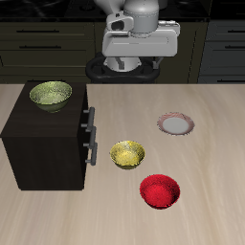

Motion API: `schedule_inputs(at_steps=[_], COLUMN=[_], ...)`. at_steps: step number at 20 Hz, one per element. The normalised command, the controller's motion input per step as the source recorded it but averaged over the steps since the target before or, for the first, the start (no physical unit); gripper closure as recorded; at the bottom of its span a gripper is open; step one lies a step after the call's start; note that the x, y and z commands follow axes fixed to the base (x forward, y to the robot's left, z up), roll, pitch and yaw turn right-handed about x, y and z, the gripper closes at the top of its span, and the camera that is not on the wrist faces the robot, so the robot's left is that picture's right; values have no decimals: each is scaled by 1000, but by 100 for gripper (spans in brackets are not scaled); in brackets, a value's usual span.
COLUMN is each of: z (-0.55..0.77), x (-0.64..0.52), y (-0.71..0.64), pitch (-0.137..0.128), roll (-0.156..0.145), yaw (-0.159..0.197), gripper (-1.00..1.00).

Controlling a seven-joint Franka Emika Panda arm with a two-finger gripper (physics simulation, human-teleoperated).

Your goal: Open the top drawer of the wooden cabinet

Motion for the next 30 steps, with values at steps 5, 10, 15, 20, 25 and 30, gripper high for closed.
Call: schedule_inputs(at_steps=[5,10,15,20,25,30], z=[-42,29,28,36,83,33], x=[231,206,219,113,191,95], y=[-33,-38,67,57,-26,-35], pitch=[3,0,3,2,-13,10], roll=[-8,-29,-6,2,-25,-8], yaw=[-1,-6,4,-8,1,-8], gripper=[-100,-100,-100,-100,-100,-100])
